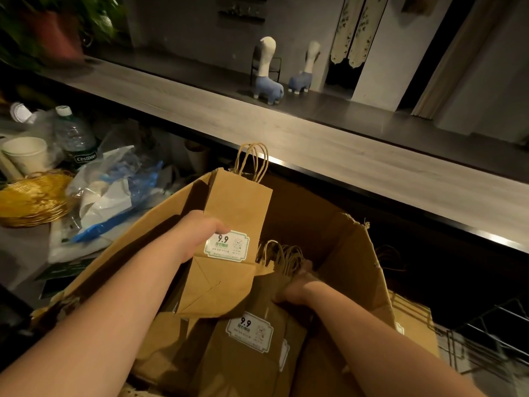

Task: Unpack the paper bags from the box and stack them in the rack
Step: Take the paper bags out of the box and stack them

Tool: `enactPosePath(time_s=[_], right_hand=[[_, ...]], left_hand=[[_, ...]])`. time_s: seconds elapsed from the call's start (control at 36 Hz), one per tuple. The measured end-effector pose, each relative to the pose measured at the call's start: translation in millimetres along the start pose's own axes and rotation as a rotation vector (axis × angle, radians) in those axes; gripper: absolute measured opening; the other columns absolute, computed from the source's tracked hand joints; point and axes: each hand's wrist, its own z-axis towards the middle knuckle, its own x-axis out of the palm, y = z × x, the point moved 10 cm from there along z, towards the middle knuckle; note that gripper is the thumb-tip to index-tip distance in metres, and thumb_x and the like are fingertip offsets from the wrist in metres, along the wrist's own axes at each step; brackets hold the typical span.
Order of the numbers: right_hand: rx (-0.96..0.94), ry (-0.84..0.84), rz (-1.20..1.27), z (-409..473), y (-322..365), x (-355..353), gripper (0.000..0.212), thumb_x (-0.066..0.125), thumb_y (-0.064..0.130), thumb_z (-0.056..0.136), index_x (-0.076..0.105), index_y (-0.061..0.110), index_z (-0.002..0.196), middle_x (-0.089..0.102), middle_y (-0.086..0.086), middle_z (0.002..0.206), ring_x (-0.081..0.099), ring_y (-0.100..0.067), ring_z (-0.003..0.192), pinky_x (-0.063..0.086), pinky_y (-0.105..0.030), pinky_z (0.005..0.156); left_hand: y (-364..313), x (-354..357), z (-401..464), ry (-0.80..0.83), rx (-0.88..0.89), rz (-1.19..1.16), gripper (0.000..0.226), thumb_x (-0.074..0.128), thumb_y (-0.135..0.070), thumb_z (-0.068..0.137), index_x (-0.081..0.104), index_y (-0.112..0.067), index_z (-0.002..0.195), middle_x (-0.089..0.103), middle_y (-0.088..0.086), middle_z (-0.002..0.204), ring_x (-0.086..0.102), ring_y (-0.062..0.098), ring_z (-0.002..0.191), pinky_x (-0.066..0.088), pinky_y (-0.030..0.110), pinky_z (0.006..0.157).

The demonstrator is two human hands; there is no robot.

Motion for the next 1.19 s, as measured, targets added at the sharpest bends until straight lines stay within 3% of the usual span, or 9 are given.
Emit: enactPosePath(time_s=[0.17,0.31,0.39,0.53,0.67,0.75,0.83,1.0,1.19], right_hand=[[-0.031,-0.112,0.251,-6,17,-14,0.118,0.077,0.016,0.079,-0.015,0.019,0.152,0.04,-0.016,0.142,0.054,-0.029,0.113,0.051,-0.035,0.083],[-0.201,-0.15,0.484,-12,39,-30,0.063,0.079,0.009,0.075,0.04,0.024,0.121,0.053,0.0,0.112,0.055,-0.013,0.091,0.055,-0.026,0.069],[-0.328,-0.073,0.723,-23,52,-30,0.062,0.082,0.001,0.071,0.044,0.025,0.114,0.055,0.004,0.102,0.056,-0.007,0.084,0.049,-0.018,0.055],[-0.25,0.102,1.07,-29,58,-11,0.051,0.071,-0.009,0.077,0.051,0.017,0.116,0.063,-0.011,0.108,0.066,-0.03,0.096,0.06,-0.045,0.077],[-0.321,0.208,1.05,-37,69,-20,0.031,0.06,-0.012,0.084,0.06,0.008,0.108,0.069,-0.015,0.103,0.07,-0.029,0.092,0.06,-0.043,0.077],[-0.394,0.146,1.044,-42,76,-42,0.033,0.058,-0.013,0.085,0.059,0.011,0.108,0.067,-0.014,0.104,0.069,-0.03,0.092,0.06,-0.044,0.076],[-0.47,0.089,1.02,-46,81,-57,0.036,0.06,-0.011,0.084,0.06,0.016,0.108,0.067,-0.013,0.108,0.07,-0.029,0.092,0.061,-0.043,0.074],[-0.613,-0.052,0.916,-60,83,-82,0.028,0.061,-0.003,0.088,0.06,0.019,0.105,0.065,-0.008,0.105,0.069,-0.02,0.091,0.06,-0.031,0.069],[-0.683,-0.207,0.917,-69,75,-103,0.028,0.063,-0.002,0.088,0.056,0.021,0.102,0.063,-0.009,0.104,0.067,-0.022,0.093,0.061,-0.035,0.074]], left_hand=[[-1,-4,2,0.003,0.007,0.038,0.044,0.07,-0.019,0.084,0.055,-0.009,0.125,0.063,0.007,0.115,0.054,0.027,0.111,0.039,0.045,0.101],[-5,-10,2,-0.006,0.034,0.081,0.04,0.071,-0.021,0.083,0.058,-0.011,0.119,0.065,0.003,0.111,0.057,0.026,0.108,0.042,0.048,0.101],[-3,-15,1,-0.034,0.02,0.109,0.052,0.072,-0.02,0.082,0.053,-0.011,0.13,0.061,0.008,0.126,0.053,0.031,0.119,0.04,0.05,0.104],[-5,-20,0,-0.039,0.046,0.099,0.052,0.071,-0.019,0.084,0.053,-0.012,0.132,0.057,0.006,0.133,0.049,0.031,0.125,0.037,0.044,0.101],[-11,-28,-7,-0.014,0.087,0.083,0.03,0.072,-0.021,0.078,0.064,-0.019,0.107,0.068,0.003,0.114,0.061,0.028,0.109,0.045,0.048,0.1],[-24,-34,-12,-0.053,0.178,0.03,0.007,0.066,-0.011,0.082,0.066,-0.013,0.088,0.071,0.005,0.087,0.065,0.027,0.089,0.05,0.039,0.082],[-44,-48,-24,-0.188,0.305,-0.032,0.014,0.063,-0.002,0.082,0.058,-0.011,0.072,0.061,0.004,0.069,0.057,0.023,0.07,0.039,0.03,0.063],[-58,-76,-43,-0.422,0.428,-0.068,0.008,0.063,-0.009,0.083,0.06,-0.009,0.076,0.063,0.005,0.071,0.06,0.019,0.066,0.042,0.026,0.058],[-62,-89,-63,-0.669,0.502,-0.109,0.005,0.061,-0.011,0.088,0.061,-0.013,0.084,0.06,-0.004,0.074,0.058,0.007,0.067,0.04,0.022,0.051]])
